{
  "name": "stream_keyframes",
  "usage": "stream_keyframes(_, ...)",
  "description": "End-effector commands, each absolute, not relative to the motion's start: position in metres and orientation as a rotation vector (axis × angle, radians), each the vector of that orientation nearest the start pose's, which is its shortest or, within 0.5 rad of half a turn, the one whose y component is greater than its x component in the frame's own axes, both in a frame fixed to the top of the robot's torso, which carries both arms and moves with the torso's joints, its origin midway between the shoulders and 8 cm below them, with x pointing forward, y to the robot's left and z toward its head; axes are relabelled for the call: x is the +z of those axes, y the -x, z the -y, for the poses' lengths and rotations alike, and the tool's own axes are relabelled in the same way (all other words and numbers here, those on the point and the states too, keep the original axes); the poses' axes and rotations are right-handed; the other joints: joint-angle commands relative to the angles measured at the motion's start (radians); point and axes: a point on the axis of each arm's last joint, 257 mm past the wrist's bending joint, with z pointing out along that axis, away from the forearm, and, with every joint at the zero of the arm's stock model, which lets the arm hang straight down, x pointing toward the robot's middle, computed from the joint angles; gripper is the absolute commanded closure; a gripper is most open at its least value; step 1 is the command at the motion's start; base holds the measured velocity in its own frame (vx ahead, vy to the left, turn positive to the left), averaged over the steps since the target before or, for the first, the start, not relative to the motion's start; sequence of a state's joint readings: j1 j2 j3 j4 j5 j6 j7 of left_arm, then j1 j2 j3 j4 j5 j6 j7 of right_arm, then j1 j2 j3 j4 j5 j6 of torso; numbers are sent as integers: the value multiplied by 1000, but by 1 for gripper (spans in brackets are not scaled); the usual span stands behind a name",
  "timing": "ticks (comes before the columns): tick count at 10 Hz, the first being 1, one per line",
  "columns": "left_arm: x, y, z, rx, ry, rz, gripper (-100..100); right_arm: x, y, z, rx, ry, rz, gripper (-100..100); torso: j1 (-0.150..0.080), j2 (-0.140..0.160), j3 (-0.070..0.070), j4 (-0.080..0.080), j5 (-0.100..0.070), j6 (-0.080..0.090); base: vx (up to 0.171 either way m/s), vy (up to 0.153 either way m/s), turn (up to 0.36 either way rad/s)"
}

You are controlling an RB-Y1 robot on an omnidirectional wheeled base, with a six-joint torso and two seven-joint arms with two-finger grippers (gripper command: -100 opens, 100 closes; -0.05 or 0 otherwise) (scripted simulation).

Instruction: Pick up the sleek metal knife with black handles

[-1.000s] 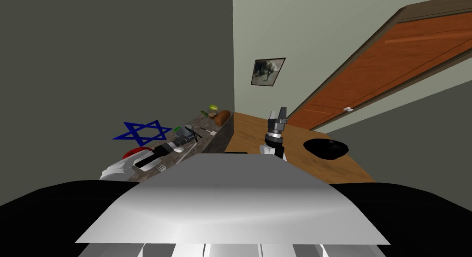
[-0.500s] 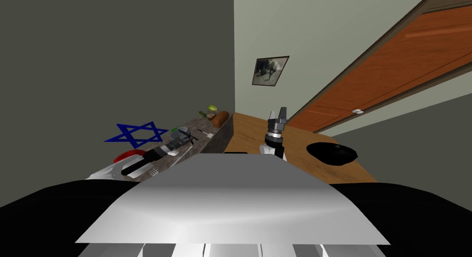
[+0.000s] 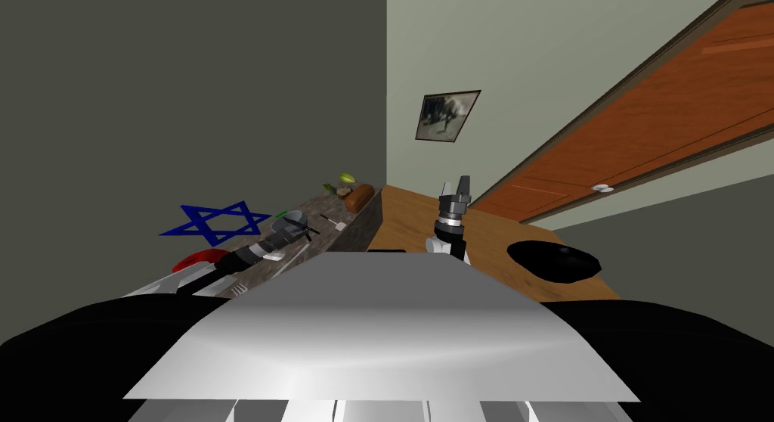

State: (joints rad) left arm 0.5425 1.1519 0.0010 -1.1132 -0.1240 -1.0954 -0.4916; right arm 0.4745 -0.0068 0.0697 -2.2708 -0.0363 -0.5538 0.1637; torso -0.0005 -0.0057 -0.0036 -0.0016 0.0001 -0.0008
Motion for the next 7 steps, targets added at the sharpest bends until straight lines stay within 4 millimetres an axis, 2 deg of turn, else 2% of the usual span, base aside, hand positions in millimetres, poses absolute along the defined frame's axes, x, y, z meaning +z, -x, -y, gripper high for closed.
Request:
stream_keyframes(1, -245, -282, -521, -352, -384, -1844, 100, 38, -340, 257, 1265, -573, -587, 0, 0, 0, 0, 0, 0, 0, 7, -7, 0)
stream_keyframes(5, -245, -283, -521, -351, -384, -1843, 100, 38, -340, 257, 1265, -573, -587, 0, 3, 3, 2, 1, 1, 0, 0, 0, 0)
stream_keyframes(6, -245, -283, -521, -351, -385, -1843, 0, 38, -340, 257, 1265, -573, -587, 0, 3, 3, 2, 1, 1, 0, 0, 0, 0)
stream_keyframes(7, -250, -292, -509, -364, -378, -1849, 100, 38, -340, 257, 1265, -573, -587, 0, 3, 3, 2, 1, 1, 0, -99, 85, -79)
